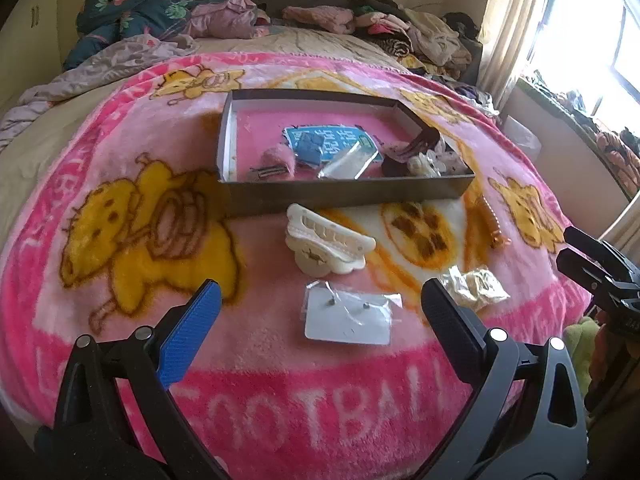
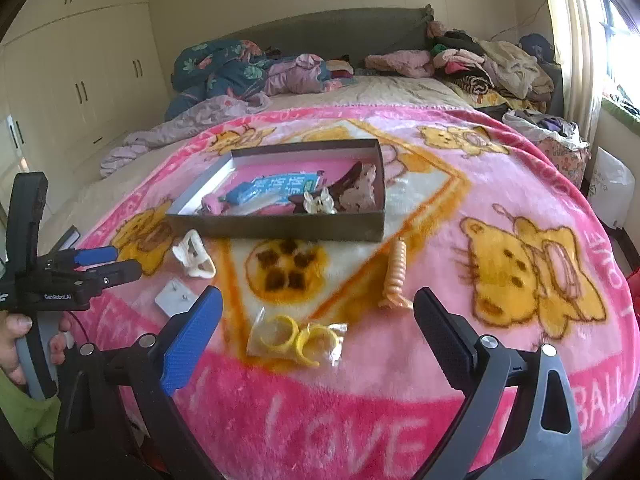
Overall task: Organize jewelry
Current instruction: 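Lift both open tools out of the tray toward the remaining items, then grasp the white earring card with the left tool while the right grasps the peach spiral hair tie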
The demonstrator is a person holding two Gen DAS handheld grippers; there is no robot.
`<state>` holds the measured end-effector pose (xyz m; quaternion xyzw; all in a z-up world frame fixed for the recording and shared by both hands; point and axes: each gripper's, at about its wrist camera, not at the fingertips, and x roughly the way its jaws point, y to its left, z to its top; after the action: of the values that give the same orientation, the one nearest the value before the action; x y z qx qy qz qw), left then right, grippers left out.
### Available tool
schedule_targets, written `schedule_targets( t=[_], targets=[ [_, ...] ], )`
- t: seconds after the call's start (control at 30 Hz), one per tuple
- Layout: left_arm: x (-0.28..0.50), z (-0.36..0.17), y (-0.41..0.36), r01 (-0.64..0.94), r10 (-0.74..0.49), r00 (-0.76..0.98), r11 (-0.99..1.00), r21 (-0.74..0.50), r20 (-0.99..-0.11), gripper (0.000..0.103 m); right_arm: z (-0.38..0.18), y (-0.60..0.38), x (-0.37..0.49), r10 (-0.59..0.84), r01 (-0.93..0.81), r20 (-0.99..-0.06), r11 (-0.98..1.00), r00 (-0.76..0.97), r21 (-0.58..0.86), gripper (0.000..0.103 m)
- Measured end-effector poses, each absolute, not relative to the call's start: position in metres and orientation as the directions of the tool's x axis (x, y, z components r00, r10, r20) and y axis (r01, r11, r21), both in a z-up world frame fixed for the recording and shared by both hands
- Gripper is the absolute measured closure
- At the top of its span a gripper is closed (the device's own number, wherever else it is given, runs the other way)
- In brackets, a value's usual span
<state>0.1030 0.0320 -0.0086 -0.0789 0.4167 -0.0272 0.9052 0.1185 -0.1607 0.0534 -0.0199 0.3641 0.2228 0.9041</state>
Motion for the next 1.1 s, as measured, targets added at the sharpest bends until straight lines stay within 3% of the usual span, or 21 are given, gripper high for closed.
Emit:
schedule_targets(
  t=[1.1],
  targets=[
    [0.118, -0.056, -0.016, 0.042, -0.061, 0.572, 0.998, -0.046, -0.818, 0.010, 0.011, -0.193, 0.134, 0.307, -0.323, -0.729, 0.938, 0.612, 0.123, 0.007]
  ],
)
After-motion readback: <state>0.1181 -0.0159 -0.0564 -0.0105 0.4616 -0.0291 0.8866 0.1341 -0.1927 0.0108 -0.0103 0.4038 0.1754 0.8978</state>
